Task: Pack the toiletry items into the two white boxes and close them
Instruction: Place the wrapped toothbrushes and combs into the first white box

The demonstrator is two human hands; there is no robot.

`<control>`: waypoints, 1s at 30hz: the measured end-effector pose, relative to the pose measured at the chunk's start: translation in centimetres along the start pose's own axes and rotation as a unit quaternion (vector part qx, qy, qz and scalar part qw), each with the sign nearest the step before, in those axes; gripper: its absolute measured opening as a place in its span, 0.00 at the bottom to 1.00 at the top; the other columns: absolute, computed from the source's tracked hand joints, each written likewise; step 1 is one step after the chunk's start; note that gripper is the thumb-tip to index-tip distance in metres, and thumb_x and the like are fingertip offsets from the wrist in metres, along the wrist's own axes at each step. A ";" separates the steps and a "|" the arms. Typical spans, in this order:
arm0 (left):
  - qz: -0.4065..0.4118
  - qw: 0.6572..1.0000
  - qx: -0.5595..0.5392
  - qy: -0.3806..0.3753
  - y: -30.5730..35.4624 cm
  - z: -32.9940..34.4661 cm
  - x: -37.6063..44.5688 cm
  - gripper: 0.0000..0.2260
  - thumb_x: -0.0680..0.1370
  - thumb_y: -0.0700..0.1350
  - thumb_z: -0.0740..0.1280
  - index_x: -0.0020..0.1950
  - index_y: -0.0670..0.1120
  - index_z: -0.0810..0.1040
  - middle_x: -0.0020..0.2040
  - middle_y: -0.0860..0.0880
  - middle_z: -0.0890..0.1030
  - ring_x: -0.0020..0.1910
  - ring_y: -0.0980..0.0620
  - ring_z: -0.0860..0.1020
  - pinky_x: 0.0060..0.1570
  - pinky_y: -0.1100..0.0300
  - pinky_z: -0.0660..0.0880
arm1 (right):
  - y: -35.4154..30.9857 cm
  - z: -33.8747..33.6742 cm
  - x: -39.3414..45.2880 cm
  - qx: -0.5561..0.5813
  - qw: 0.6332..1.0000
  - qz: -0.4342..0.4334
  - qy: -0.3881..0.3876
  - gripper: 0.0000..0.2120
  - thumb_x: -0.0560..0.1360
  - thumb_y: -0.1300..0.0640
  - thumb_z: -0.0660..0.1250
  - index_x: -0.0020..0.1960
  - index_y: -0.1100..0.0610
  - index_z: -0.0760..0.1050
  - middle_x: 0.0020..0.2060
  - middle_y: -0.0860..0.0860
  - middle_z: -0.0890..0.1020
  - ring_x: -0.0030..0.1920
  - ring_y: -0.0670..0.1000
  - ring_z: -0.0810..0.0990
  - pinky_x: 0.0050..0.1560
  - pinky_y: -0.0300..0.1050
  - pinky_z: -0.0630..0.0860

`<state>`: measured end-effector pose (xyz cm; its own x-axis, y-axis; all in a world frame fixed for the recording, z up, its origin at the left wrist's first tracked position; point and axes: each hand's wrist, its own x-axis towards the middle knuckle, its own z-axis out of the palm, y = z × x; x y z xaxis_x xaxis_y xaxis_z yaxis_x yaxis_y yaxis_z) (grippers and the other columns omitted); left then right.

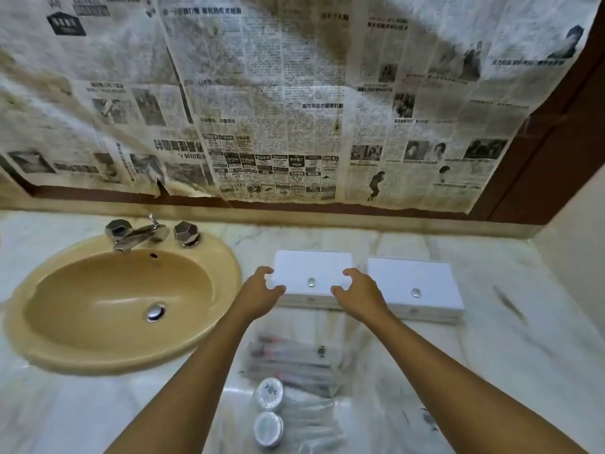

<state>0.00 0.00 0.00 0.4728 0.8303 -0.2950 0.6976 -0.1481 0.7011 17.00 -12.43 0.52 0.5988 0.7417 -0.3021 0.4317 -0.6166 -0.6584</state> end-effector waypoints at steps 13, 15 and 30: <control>-0.001 0.997 -0.074 -0.031 -0.2 1.1 -0.6 0.25 0.80 0.49 0.64 0.75 0.50 0.60 0.74 0.46 0.65 0.70 0.47 0.67 0.57 0.59 0.65 | 0.4 1.8 -0.5 0.064 0.997 0.034 -0.016 0.29 0.78 0.50 0.63 0.76 0.53 0.57 0.72 0.54 0.66 0.67 0.55 0.70 0.60 0.45 0.70; 0.001 0.997 -0.071 -0.030 -0.3 1.1 -1.1 0.25 0.80 0.49 0.64 0.75 0.50 0.60 0.74 0.46 0.66 0.69 0.47 0.68 0.57 0.59 0.66 | 0.4 1.8 -0.8 0.071 0.997 0.036 -0.014 0.29 0.78 0.50 0.63 0.76 0.53 0.57 0.73 0.54 0.65 0.68 0.55 0.70 0.60 0.45 0.69; -0.008 0.997 -0.068 -0.024 -3.6 1.8 -7.0 0.22 0.79 0.50 0.65 0.72 0.54 0.64 0.70 0.49 0.69 0.59 0.50 0.73 0.60 0.48 0.74 | 2.5 4.5 -7.2 0.120 0.992 0.025 0.007 0.28 0.78 0.53 0.64 0.75 0.53 0.60 0.73 0.51 0.63 0.72 0.51 0.64 0.67 0.43 0.63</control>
<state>-4.84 -6.21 -1.58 0.4902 0.8048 -0.3346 0.6269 -0.0588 0.7769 10.70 -18.10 -2.06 0.6246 0.7079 -0.3299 0.2298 -0.5703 -0.7886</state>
